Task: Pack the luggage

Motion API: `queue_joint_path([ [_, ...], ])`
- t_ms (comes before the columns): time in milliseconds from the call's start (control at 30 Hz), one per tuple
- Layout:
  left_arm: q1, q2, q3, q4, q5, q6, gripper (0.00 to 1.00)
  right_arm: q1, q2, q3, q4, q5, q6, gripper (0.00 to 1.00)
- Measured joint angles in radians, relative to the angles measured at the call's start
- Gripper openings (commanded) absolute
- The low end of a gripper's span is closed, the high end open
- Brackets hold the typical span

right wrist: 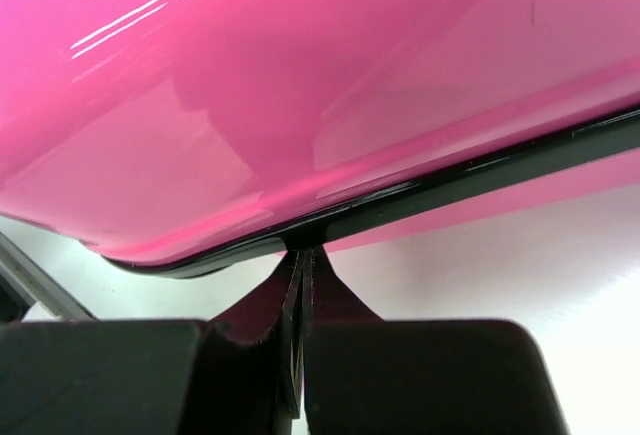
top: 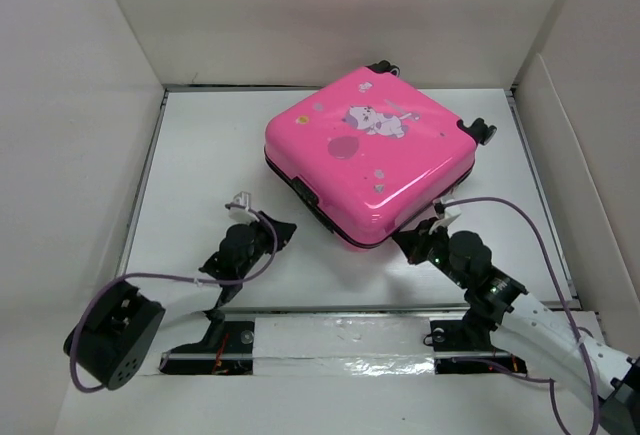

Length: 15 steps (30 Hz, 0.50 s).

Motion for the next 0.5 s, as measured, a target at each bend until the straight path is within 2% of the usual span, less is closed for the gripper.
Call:
queue_joint_path([
  [200,-0.218,-0.235,-0.08,-0.254,-0.086,-0.053,0.0,-0.08,0.006,0.029,-0.061,-0.101,-0.032,0.0],
  [267,-0.384,-0.346,-0.079,-0.311,-0.149,-0.074,0.0,-0.083,-0.001,0.029,-0.067,-0.106,-0.034,0.18],
  [333,-0.496,-0.391,-0.06,-0.375,-0.209,-0.079,0.0,-0.084,-0.013,0.029,-0.069,-0.115,-0.033,0.47],
  [367,-0.529,-0.397,-0.042,-0.401,-0.235,-0.076,0.0,-0.084,-0.02,0.028,-0.07,-0.122,-0.034,0.5],
  [400,-0.548,-0.394,-0.023,-0.422,-0.256,-0.072,0.04,-0.087,-0.026,0.021,-0.068,-0.127,-0.036,0.52],
  [500,-0.563,-0.343,0.061,-0.457,-0.302,-0.041,0.11,-0.088,-0.035,-0.002,-0.058,-0.134,-0.033,0.52],
])
